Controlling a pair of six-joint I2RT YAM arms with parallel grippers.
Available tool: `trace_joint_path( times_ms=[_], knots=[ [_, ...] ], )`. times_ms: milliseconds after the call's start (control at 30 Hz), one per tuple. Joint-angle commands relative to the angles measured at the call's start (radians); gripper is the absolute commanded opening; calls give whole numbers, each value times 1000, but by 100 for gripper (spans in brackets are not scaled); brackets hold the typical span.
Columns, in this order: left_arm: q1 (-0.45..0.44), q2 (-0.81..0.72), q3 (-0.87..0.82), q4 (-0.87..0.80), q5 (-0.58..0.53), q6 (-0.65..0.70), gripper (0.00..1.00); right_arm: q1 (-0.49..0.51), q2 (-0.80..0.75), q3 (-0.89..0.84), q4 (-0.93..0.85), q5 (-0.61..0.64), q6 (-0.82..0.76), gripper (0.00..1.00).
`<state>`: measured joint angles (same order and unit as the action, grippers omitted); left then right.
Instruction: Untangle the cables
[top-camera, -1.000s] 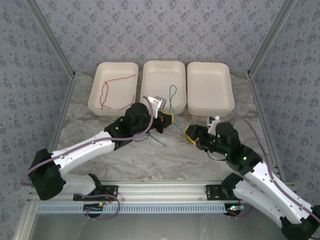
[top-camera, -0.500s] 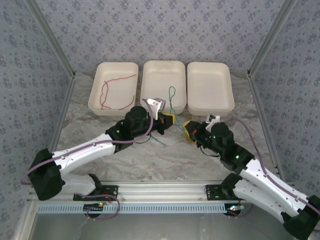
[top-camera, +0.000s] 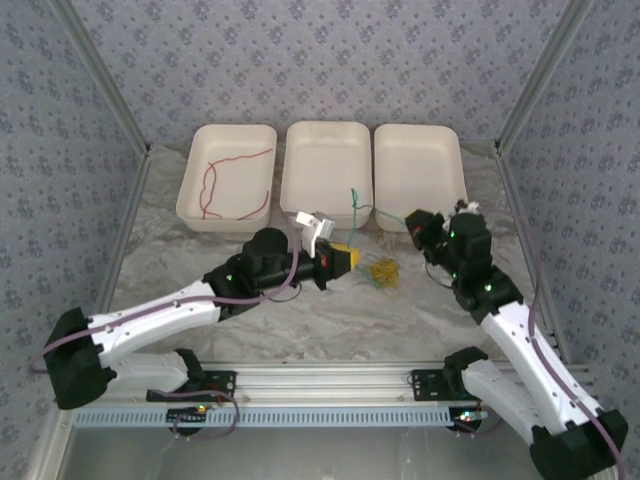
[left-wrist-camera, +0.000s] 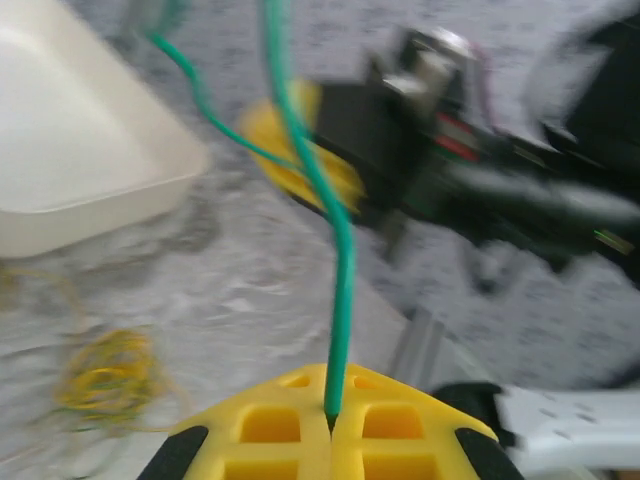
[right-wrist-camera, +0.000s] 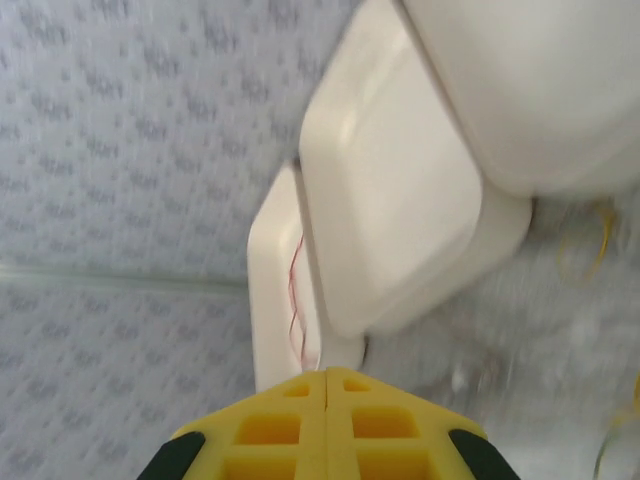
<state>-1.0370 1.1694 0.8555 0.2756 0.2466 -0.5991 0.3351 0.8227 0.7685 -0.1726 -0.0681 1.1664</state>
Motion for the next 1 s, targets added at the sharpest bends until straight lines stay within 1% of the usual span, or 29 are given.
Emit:
trace_joint_path(
  times_ms=[0, 133, 300, 467, 533, 600, 667, 733, 833, 967],
  knots=[
    [-48, -59, 49, 82, 103, -37, 0, -53, 24, 61, -12, -12, -199, 0],
    [-85, -70, 54, 56, 98, -33, 0, -142, 72, 93, 17, -67, -225, 0],
    [-89, -92, 41, 41, 106, -41, 0, -206, 134, 157, 11, -114, -268, 0],
    [-89, -136, 53, -67, 118, -25, 0, -300, 158, 213, 10, -184, -308, 0],
    [-89, -140, 53, -99, 114, -18, 0, -312, 161, 223, 3, -201, -316, 0],
    [-88, -134, 48, -103, 106, -19, 0, -302, 159, 221, 9, -213, -319, 0],
    [-87, -124, 45, -80, 120, -25, 0, -285, 150, 218, -5, -186, -337, 0],
    [-88, -123, 49, -70, 129, -30, 0, -306, 153, 221, -16, -179, -347, 0],
    [-87, -135, 58, -103, 140, -24, 0, -379, 179, 250, -11, -229, -341, 0],
    [-88, -135, 64, -183, 182, -24, 0, -462, 216, 312, 18, -273, -345, 0]
  ],
)
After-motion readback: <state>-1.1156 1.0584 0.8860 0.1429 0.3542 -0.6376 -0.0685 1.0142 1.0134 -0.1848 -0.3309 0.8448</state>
